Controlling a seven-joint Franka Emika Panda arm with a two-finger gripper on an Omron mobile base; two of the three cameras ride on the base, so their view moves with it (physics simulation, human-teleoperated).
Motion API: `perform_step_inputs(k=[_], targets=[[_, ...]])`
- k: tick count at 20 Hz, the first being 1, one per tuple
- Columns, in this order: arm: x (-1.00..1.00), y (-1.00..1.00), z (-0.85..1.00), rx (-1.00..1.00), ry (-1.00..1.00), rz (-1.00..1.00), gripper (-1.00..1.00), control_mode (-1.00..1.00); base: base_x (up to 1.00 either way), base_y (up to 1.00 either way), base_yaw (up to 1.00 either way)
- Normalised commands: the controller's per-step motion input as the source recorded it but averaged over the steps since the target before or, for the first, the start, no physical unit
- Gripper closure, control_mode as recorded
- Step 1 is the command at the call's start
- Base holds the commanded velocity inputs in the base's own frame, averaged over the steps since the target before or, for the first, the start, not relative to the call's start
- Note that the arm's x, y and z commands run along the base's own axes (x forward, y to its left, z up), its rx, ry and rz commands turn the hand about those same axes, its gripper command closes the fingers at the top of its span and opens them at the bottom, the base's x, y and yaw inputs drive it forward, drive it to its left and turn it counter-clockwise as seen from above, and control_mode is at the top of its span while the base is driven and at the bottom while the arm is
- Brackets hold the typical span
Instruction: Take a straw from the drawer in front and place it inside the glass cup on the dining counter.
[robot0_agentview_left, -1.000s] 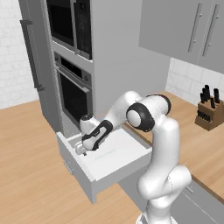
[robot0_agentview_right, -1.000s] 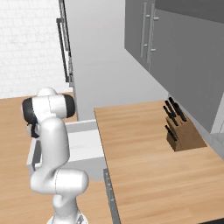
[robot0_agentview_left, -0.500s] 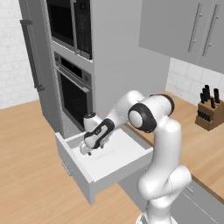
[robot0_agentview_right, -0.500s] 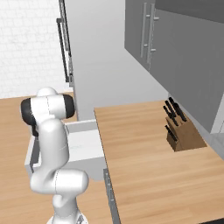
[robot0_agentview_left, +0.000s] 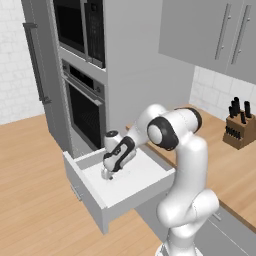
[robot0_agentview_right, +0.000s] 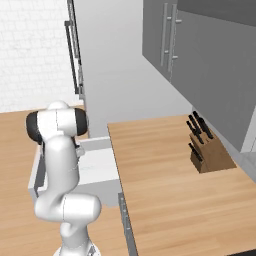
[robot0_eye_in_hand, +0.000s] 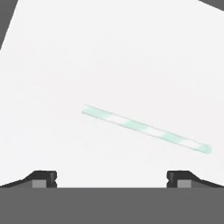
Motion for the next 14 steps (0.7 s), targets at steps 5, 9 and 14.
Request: perform_step_inputs(k=[5, 9, 14], targets=[[0.21, 0.00, -0.52, 0.00, 0.03, 0.36, -1.00, -1.00, 0.00, 0.00, 0.00], [0.47, 0.00, -0.46, 0.00, 0.05, 0.25, -1.00, -1.00, 0.00, 0.00, 0.00], [0.37, 0.00, -0.31, 0.00, 0.01, 0.21, -1.00, -1.00, 0.00, 0.00, 0.00]])
